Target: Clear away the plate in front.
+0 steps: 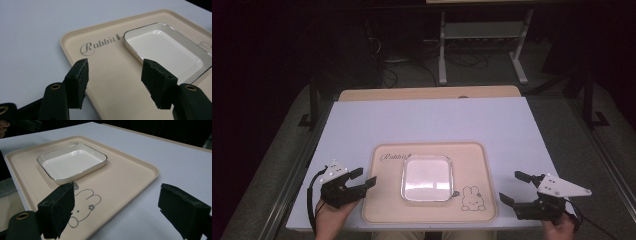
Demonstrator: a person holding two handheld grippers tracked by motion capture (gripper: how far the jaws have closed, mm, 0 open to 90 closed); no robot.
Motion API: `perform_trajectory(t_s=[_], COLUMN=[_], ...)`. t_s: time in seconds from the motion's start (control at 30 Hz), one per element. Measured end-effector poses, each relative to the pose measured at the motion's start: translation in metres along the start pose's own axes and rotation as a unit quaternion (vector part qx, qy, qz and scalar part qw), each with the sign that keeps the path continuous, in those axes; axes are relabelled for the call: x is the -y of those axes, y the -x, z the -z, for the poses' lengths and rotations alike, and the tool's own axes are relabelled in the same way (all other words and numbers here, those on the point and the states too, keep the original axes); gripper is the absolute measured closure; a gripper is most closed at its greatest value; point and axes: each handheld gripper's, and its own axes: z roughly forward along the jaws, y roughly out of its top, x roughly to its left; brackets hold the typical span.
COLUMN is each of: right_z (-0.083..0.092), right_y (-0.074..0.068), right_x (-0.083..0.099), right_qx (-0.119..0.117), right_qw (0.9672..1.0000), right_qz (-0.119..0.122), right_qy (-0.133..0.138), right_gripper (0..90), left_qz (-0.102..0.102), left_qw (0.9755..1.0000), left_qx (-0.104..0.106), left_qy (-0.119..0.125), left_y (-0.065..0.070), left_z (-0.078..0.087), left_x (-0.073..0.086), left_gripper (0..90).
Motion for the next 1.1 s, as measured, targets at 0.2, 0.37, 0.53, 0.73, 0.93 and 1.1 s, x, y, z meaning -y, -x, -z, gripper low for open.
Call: perform_trajectory(t_s=[0.2,0.37,0.53,0.73,0.93,1.1], right_z=[0.001,0.0,-0.001,-0.004,-0.007,-0.011], right_y=[0.002,0.002,0.002,0.001,-0.001,-0.004], right_x=[0.001,0.002,0.002,0.003,0.002,0.001], right_qx=[0.004,0.006,0.006,0.004,0.0,-0.003], right_qw=[1.0,1.0,0.9999,0.9999,0.9998,0.9996], right_qz=[-0.003,-0.005,-0.005,-0.004,-0.002,0.004], right_qy=[0.0,-0.004,-0.008,-0.014,-0.021,-0.029], right_gripper=[12.9,12.9,12.9,12.9,12.9,12.9], left_qz=[-0.004,-0.012,-0.015,-0.015,-0.008,-0.031], left_qw=[1.0,0.9999,0.9998,0.9998,0.9998,0.9995], left_qx=[-0.002,-0.006,-0.012,-0.009,-0.009,-0.008], left_qy=[0.004,0.005,0.006,0.006,0.013,0.002], left_y=[-0.007,-0.01,-0.013,-0.014,-0.01,-0.007], left_z=[0.007,0.011,0.016,0.019,0.019,0.013], left_x=[0.008,0.015,0.022,0.028,0.029,0.028], left_gripper=[35.4,33.7,30.9,30.4,27.8,27.8])
